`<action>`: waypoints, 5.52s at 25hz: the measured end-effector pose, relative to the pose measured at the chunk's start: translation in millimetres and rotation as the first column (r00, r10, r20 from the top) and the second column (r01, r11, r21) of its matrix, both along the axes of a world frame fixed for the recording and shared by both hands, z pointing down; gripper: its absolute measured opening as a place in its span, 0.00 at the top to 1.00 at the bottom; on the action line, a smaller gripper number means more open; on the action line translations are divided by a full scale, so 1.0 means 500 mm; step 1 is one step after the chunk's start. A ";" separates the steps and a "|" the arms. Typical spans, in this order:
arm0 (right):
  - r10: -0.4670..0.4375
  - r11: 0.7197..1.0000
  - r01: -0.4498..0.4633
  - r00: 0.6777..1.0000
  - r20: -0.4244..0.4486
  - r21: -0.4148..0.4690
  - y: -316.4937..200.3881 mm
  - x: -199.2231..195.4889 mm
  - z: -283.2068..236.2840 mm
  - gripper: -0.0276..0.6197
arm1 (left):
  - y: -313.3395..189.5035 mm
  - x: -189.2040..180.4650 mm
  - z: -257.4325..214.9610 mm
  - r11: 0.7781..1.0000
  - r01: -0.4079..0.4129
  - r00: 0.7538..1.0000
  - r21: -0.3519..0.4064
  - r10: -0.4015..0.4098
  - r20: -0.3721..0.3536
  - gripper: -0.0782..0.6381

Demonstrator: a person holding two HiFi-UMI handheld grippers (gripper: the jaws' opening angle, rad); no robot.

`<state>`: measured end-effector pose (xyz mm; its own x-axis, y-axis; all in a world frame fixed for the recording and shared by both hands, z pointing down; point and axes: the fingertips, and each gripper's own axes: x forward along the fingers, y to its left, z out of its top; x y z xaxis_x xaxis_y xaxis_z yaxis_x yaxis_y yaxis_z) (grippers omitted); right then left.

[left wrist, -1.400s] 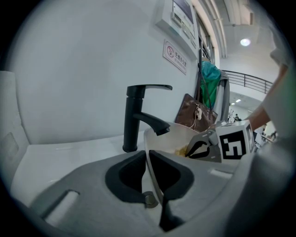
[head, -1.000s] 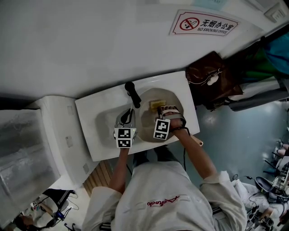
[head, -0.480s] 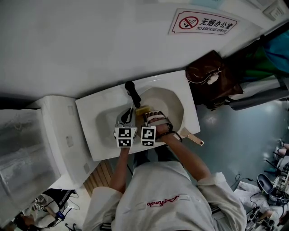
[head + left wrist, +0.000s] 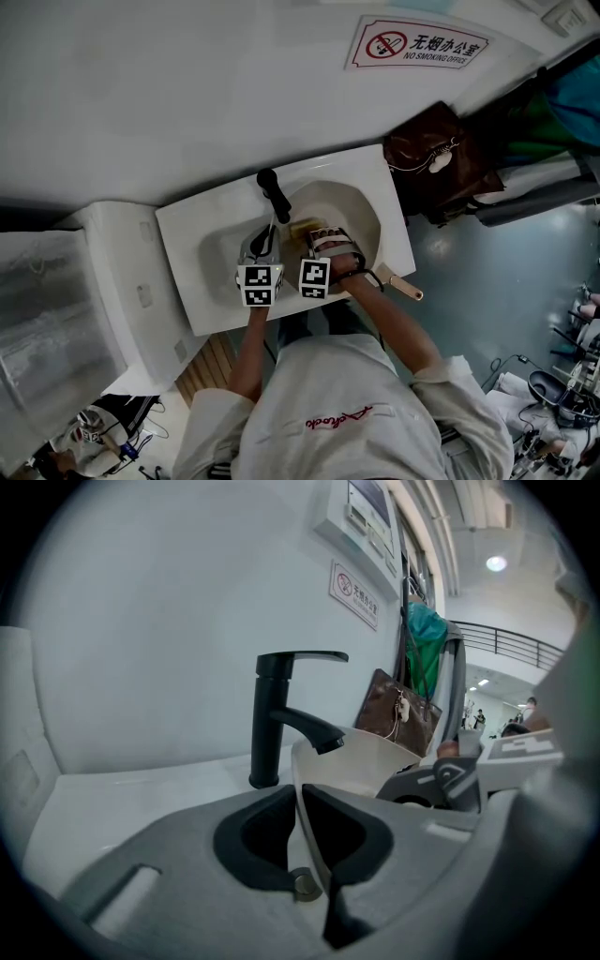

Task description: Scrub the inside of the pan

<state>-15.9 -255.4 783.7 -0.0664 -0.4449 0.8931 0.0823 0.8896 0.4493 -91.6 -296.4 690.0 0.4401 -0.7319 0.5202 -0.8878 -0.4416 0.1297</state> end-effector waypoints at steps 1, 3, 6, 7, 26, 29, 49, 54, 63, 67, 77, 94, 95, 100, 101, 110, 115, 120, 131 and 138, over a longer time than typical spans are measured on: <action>0.010 1.000 -0.010 1.000 -0.005 -0.001 -0.002 0.013 0.002 0.92 | 0.000 0.000 0.000 1.000 -0.001 1.000 0.000 0.001 0.000 0.86; 0.031 1.000 -0.031 0.999 -0.017 -0.004 -0.005 0.042 0.006 0.92 | 0.001 0.000 0.000 1.000 -0.002 1.000 0.000 0.002 -0.001 0.86; 0.066 0.998 -0.066 0.997 -0.039 -0.015 -0.011 0.089 0.012 0.92 | 0.001 -0.001 0.000 1.000 -0.002 1.000 -0.002 0.002 0.000 0.86; 0.076 0.997 -0.077 0.996 -0.049 -0.019 -0.013 0.105 0.014 0.92 | 0.001 -0.001 0.000 1.000 -0.002 1.000 -0.001 0.002 0.000 0.86; 0.117 0.993 -0.118 0.992 -0.056 -0.019 -0.009 0.131 -0.007 0.92 | 0.000 0.001 -0.001 1.000 -0.001 1.000 0.002 0.001 0.002 0.86; 0.080 0.996 -0.080 0.997 -0.015 -0.024 0.011 0.071 -0.020 0.92 | 0.000 0.001 -0.001 1.000 0.000 1.000 0.003 0.000 0.001 0.86; 0.050 0.995 -0.053 0.998 -0.029 -0.081 0.053 0.021 0.010 0.92 | 0.000 0.001 0.001 1.000 -0.006 1.000 0.003 0.006 -0.005 0.86; 0.100 0.990 -0.107 0.992 -0.077 -0.094 0.043 0.097 0.022 0.92 | -0.001 0.001 0.000 1.000 -0.008 1.000 0.002 0.008 -0.002 0.86; 0.185 0.971 -0.202 0.973 -0.138 -0.124 0.035 0.199 0.037 0.92 | 0.000 0.002 0.000 1.000 -0.010 1.000 0.003 0.010 0.001 0.86; 0.172 0.976 -0.188 0.975 -0.143 -0.113 0.036 0.197 0.035 0.92 | 0.000 0.002 -0.001 1.000 -0.008 1.000 0.005 0.008 0.003 0.86; 0.114 0.986 -0.122 0.991 -0.072 -0.116 0.066 0.098 -0.004 0.92 | 0.000 0.001 -0.001 1.000 -0.007 1.000 0.007 0.007 0.001 0.86; 0.015 0.984 -0.026 0.998 -0.062 -0.176 0.123 -0.019 0.015 0.92 | 0.001 0.001 0.000 1.000 -0.010 1.000 0.005 0.010 0.005 0.86; 0.014 0.984 -0.026 0.998 -0.067 -0.178 0.124 -0.013 0.016 0.92 | 0.001 0.001 0.001 1.000 -0.010 1.000 0.006 0.010 0.004 0.86; 0.028 0.981 -0.047 0.994 -0.101 -0.188 0.126 0.034 0.024 0.92 | 0.002 0.001 0.001 1.000 -0.012 1.000 0.003 0.012 0.005 0.86; 0.034 0.980 -0.055 0.993 -0.113 -0.190 0.126 0.048 0.026 0.92 | 0.002 0.001 0.001 1.000 -0.012 1.000 0.002 0.012 0.005 0.86; 0.123 0.967 -0.164 0.970 -0.208 -0.194 0.113 0.187 0.047 0.92 | 0.002 0.000 0.000 1.000 -0.015 1.000 0.006 0.015 0.004 0.85; 0.127 0.967 -0.169 0.968 -0.216 -0.192 0.111 0.191 0.046 0.92 | 0.002 0.002 0.001 1.000 -0.015 1.000 0.008 0.015 0.004 0.85; 0.133 0.968 -0.170 0.971 -0.198 -0.184 0.112 0.188 0.046 0.92 | 0.003 0.001 0.000 1.000 -0.012 1.000 0.002 0.012 0.006 0.85; 0.278 0.953 -0.275 0.961 0.004 -0.129 0.080 0.171 0.004 0.92 | 0.013 -0.008 -0.040 0.999 -0.035 0.999 0.040 0.035 0.019 0.81; 0.411 0.909 -0.414 0.869 0.277 -0.050 0.018 0.146 -0.084 0.92 | 0.012 -0.004 -0.075 0.996 -0.035 0.999 0.084 0.032 0.040 0.81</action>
<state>57.3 -246.5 741.9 -0.1162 -0.4951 0.8610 -0.4190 0.8104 0.4095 -93.8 -290.5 652.2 0.4460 -0.7595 0.4736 -0.8759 -0.4791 0.0565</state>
